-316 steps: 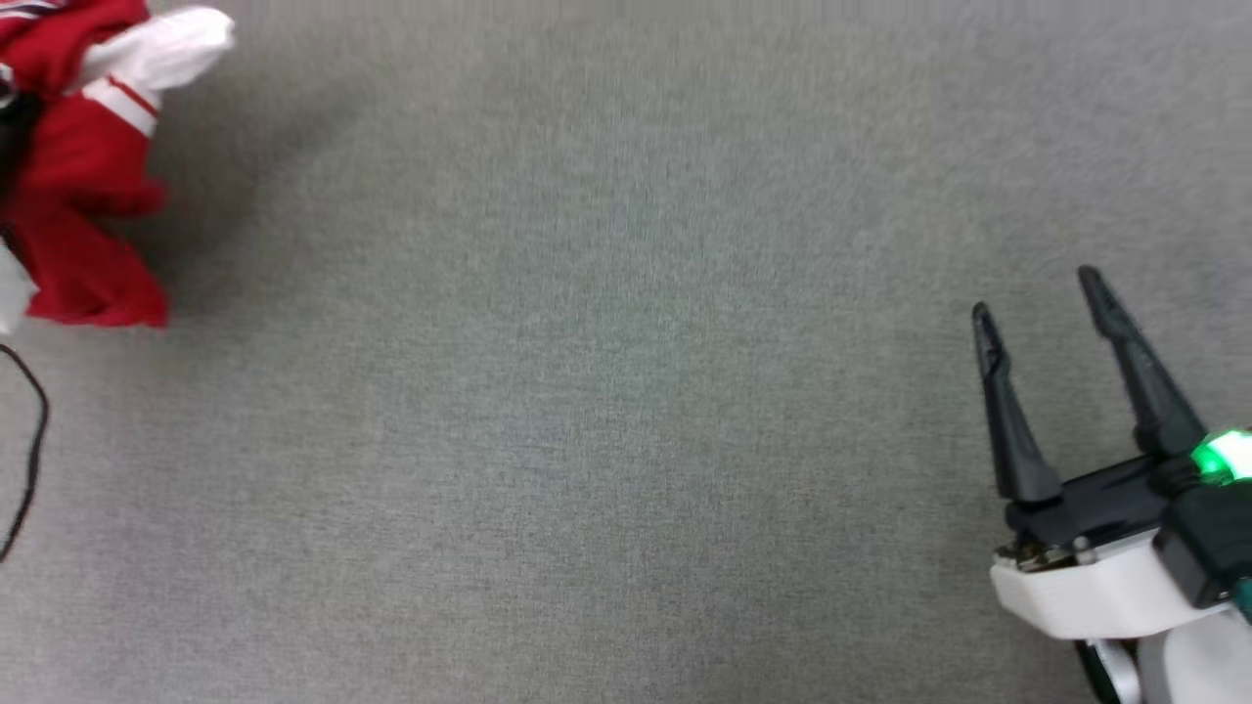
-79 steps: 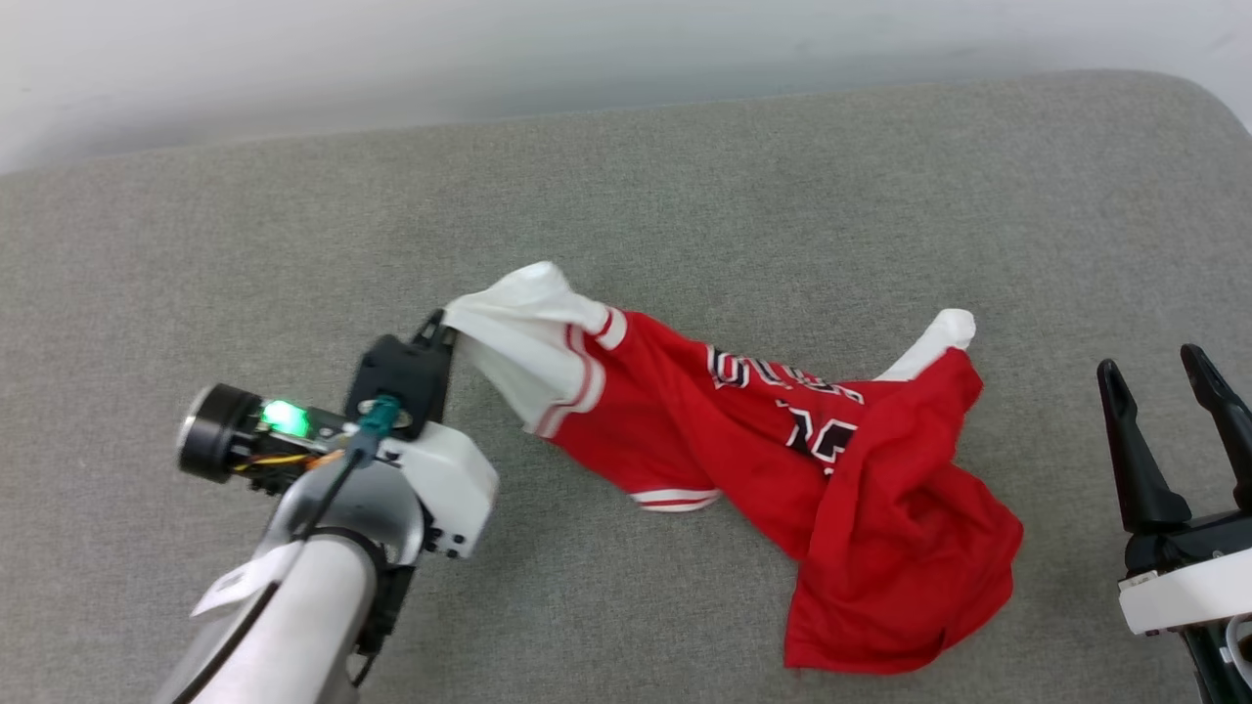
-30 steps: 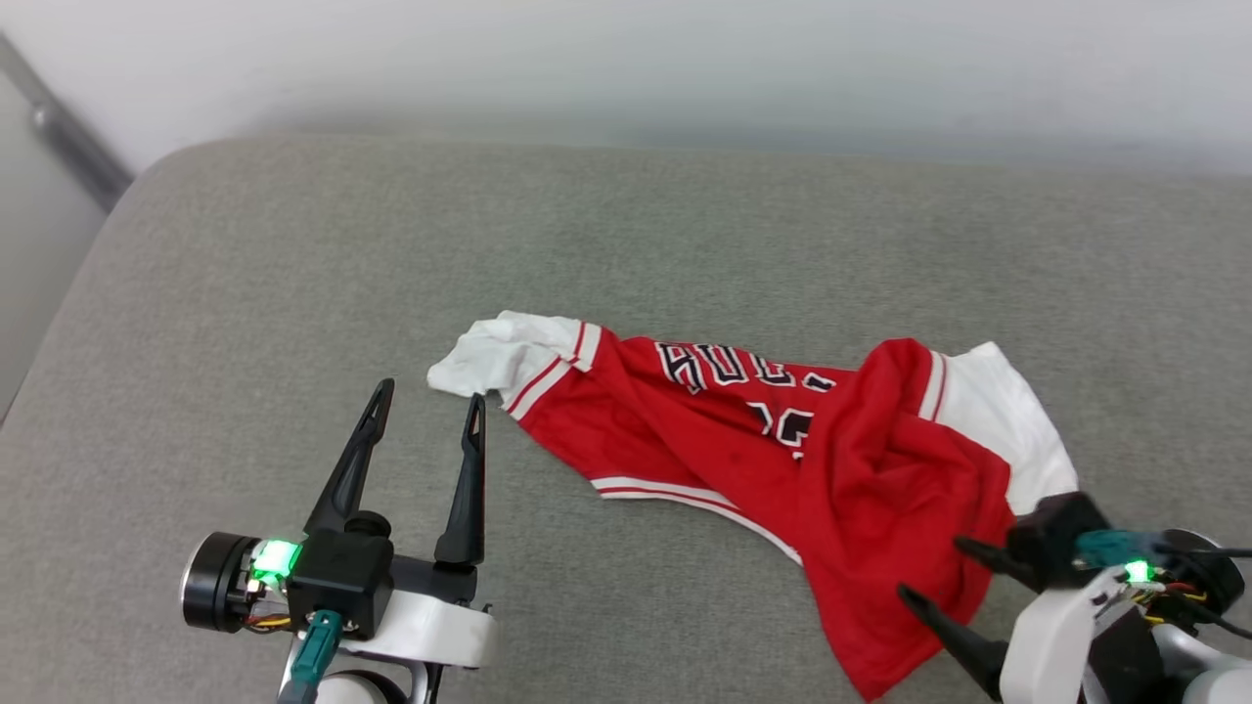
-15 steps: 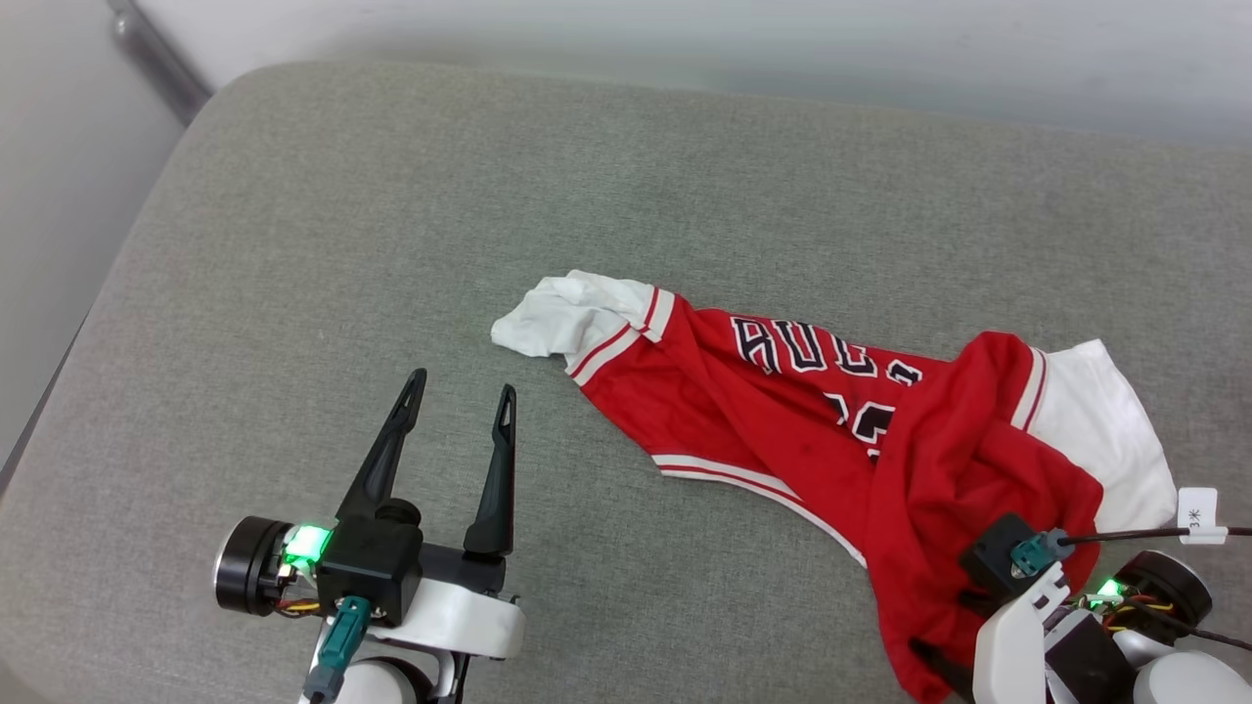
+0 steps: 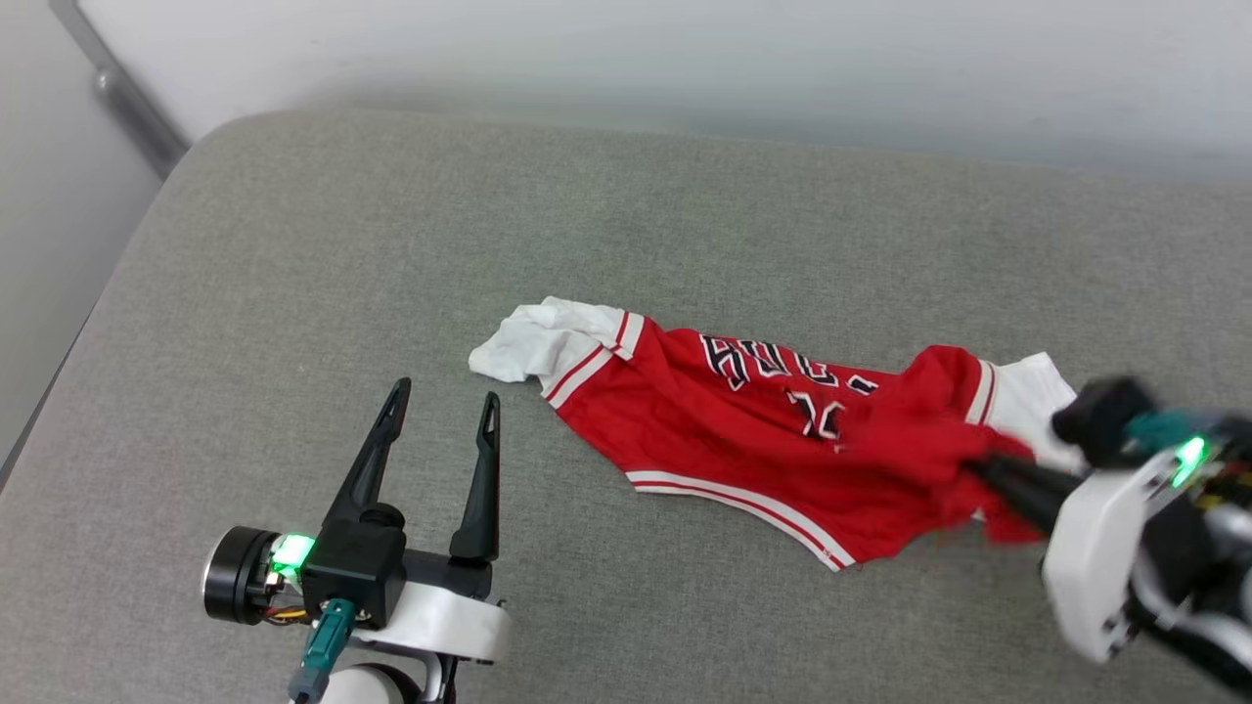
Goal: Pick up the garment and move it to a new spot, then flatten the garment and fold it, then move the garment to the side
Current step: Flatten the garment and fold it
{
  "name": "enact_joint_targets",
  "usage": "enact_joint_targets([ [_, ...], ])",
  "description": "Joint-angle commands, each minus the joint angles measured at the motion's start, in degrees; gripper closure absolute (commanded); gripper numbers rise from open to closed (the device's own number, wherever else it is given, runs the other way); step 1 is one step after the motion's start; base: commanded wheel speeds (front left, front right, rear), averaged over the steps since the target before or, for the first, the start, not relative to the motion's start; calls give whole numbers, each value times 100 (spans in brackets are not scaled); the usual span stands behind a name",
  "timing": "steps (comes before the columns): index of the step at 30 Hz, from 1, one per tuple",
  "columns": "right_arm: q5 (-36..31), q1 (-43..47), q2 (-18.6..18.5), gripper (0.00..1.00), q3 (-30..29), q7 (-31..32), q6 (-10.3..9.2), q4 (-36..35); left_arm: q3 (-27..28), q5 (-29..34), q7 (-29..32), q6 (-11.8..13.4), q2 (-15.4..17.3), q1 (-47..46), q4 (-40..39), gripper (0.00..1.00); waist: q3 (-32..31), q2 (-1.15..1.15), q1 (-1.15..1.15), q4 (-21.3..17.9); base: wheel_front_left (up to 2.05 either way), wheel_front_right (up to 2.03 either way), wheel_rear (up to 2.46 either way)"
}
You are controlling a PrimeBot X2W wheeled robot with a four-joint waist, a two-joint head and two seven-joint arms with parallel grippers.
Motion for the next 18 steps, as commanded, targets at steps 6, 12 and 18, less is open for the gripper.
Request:
enact_joint_targets([
  [6,-81,-1118,-256,100,-867,216,-3,-705,53,101,-14,-138,-141,-95,-187,0,227,0,0,150,0,0,0],
  [12,-385,-2350,-493,100,-780,157,-5,-231,-126,290,-14,-241,-324,-304,-201,0,656,0,0,572,0,0,0],
  [18,-736,-3796,-617,100,-102,-77,-3,1157,-290,344,-14,-306,-557,-553,-169,0,1119,0,0,1149,0,0,0],
])
